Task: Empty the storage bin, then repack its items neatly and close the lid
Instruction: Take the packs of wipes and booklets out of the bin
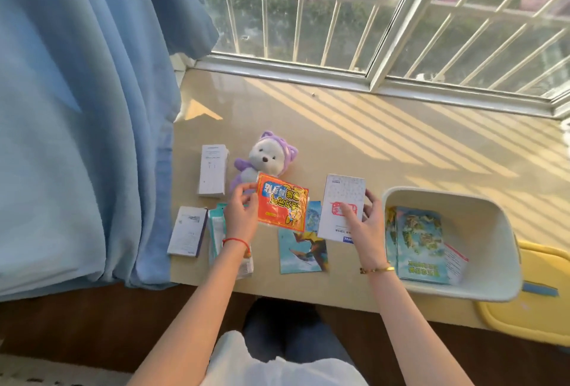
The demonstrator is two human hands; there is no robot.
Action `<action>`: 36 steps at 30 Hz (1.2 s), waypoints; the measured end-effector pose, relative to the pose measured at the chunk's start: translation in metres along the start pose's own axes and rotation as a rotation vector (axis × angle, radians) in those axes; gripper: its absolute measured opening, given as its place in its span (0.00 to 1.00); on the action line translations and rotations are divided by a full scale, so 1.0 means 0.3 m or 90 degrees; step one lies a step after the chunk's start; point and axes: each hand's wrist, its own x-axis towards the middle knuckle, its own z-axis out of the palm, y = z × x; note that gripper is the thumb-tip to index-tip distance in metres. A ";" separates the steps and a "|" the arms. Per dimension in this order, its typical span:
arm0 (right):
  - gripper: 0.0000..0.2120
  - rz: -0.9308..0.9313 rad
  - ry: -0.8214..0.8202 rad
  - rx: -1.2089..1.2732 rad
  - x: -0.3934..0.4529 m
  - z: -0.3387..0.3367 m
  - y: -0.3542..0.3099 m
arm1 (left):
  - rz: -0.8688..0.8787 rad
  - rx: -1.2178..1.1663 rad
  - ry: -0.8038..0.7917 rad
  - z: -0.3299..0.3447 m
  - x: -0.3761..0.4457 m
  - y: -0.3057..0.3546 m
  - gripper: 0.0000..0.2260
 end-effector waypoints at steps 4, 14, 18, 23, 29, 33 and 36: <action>0.26 0.001 0.045 0.018 0.159 -0.022 -0.040 | 0.012 -0.017 0.000 0.189 0.166 0.056 0.04; 0.25 0.027 0.086 0.057 0.559 -0.035 0.048 | -0.031 0.035 -0.052 0.656 0.463 -0.072 0.08; 0.25 0.034 0.077 0.051 0.642 -0.022 0.101 | -0.047 0.085 -0.050 0.727 0.503 -0.153 0.08; 0.24 0.039 0.049 0.031 0.650 -0.004 0.126 | -0.015 0.194 -0.109 0.696 0.499 -0.184 0.16; 0.25 0.040 0.004 -0.004 0.548 0.029 0.085 | 0.122 0.303 -0.095 0.505 0.409 -0.115 0.14; 0.26 0.047 -0.044 -0.004 0.418 0.101 0.056 | 0.208 0.392 -0.066 0.296 0.294 -0.067 0.09; 0.26 0.038 -0.083 -0.001 0.301 0.186 0.047 | 0.233 0.442 -0.035 0.110 0.199 -0.054 0.09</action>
